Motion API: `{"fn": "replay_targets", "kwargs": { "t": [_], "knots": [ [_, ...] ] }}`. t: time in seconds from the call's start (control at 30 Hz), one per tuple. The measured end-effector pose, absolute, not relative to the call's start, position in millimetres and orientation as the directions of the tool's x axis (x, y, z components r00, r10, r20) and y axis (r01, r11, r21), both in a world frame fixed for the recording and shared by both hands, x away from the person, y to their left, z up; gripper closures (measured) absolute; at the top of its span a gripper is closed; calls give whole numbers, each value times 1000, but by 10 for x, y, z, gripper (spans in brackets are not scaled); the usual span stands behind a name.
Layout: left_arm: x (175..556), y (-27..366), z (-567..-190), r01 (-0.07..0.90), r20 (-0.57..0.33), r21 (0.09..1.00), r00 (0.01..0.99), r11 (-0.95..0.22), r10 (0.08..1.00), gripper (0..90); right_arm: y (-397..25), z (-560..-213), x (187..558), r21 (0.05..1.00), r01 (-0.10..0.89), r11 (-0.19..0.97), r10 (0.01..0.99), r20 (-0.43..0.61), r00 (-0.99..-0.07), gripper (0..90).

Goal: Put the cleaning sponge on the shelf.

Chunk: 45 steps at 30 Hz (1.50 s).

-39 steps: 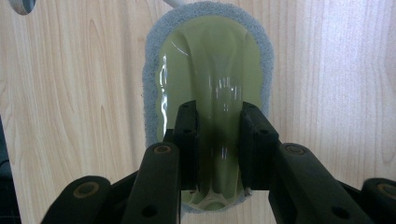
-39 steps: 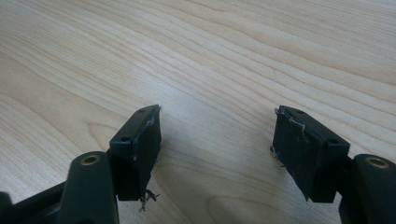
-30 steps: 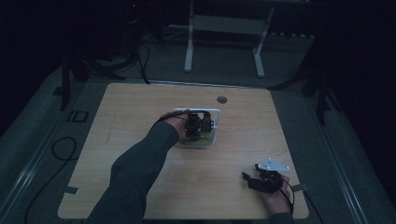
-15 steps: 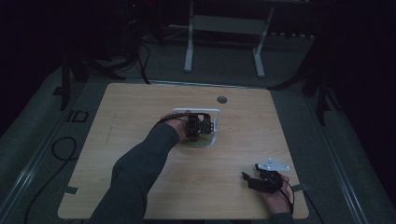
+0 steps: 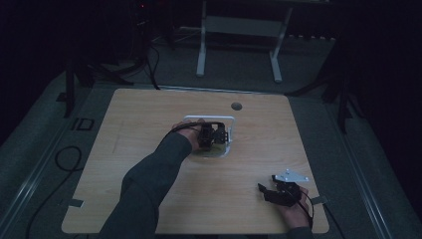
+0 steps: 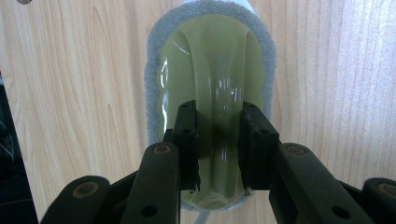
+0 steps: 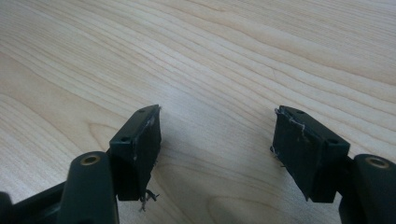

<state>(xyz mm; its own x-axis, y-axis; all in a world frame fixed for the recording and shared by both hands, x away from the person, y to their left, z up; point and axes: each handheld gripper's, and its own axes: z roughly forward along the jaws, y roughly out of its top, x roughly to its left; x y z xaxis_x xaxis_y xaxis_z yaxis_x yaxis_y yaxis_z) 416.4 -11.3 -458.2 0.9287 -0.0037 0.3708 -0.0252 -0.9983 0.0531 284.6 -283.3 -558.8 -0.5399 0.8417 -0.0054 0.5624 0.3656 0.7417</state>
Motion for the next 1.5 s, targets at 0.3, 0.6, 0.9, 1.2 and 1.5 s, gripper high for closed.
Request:
{"fn": "replay_targets", "kwargs": {
  "t": [0.3,0.6,0.9,1.2,1.5],
  "knots": [
    [4164,-143,-4625,-7,414,34,910,-999,8,712,-2832,-5588,2846,742,563,365,842,-5,-540,317],
    [4200,-159,-4652,25,442,27,896,-999,35,711,-2833,-5588,2846,742,562,366,841,-6,-541,317],
    [4188,-181,-4664,31,457,27,889,-999,40,687,-2833,-5588,2846,741,562,367,841,-6,-541,317],
    [4154,-192,-4636,38,465,37,884,-999,51,624,-2832,-5588,2846,741,562,366,841,-6,-540,317],
    [4119,-159,-4516,42,442,78,894,-996,72,596,-2832,-5589,2846,742,562,365,842,-5,-540,317]
  ]
}}
